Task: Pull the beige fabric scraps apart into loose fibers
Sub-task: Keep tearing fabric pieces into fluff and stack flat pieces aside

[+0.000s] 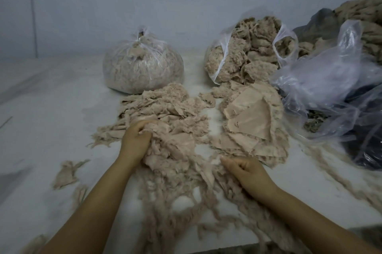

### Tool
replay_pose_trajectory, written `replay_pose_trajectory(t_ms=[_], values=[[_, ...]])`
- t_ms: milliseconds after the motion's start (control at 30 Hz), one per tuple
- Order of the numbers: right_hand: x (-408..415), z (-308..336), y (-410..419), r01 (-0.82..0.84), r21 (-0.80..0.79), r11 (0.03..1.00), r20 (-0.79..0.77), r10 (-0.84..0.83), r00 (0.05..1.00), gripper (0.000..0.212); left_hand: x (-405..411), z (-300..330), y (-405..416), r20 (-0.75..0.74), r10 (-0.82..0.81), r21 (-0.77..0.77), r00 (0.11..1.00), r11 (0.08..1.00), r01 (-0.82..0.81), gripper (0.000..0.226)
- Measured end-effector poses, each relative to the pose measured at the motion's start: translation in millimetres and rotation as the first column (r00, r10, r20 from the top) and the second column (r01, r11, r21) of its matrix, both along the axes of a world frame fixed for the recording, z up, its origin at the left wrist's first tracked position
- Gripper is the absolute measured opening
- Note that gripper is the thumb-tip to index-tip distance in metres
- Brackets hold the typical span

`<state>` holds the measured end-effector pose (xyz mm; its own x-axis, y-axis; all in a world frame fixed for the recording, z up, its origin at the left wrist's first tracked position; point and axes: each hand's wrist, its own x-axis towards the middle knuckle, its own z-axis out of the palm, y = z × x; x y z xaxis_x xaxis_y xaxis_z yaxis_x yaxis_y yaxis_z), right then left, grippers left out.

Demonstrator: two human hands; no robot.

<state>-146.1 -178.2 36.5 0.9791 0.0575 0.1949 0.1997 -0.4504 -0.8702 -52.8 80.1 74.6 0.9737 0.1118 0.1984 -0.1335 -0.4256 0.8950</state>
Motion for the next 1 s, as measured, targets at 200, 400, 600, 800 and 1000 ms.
replay_pose_trajectory(t_ms=[200,400,600,800,1000], values=[[-4,5,17,0.144,-0.338,0.930,0.149,-0.098,0.984,0.019,-15,3,15,0.060,-0.040,0.135,0.997,0.990,0.032,0.043],[18,14,80,-0.070,-0.486,0.871,0.139,0.156,0.978,0.036,-40,8,5,0.076,-0.181,0.083,0.980,0.981,0.175,0.034],[33,22,87,0.052,0.128,0.990,0.065,-0.061,0.996,0.021,-53,-8,14,-0.103,-0.433,0.356,0.895,0.824,0.440,0.034],[44,28,72,0.106,0.313,0.944,0.020,-0.118,0.993,0.034,-40,-6,22,-0.100,-0.332,0.252,0.938,0.904,0.346,0.028],[55,39,67,0.218,0.466,0.857,-0.066,-0.212,0.975,0.043,-32,-2,22,0.009,-0.211,0.243,0.977,0.949,0.203,0.044]])
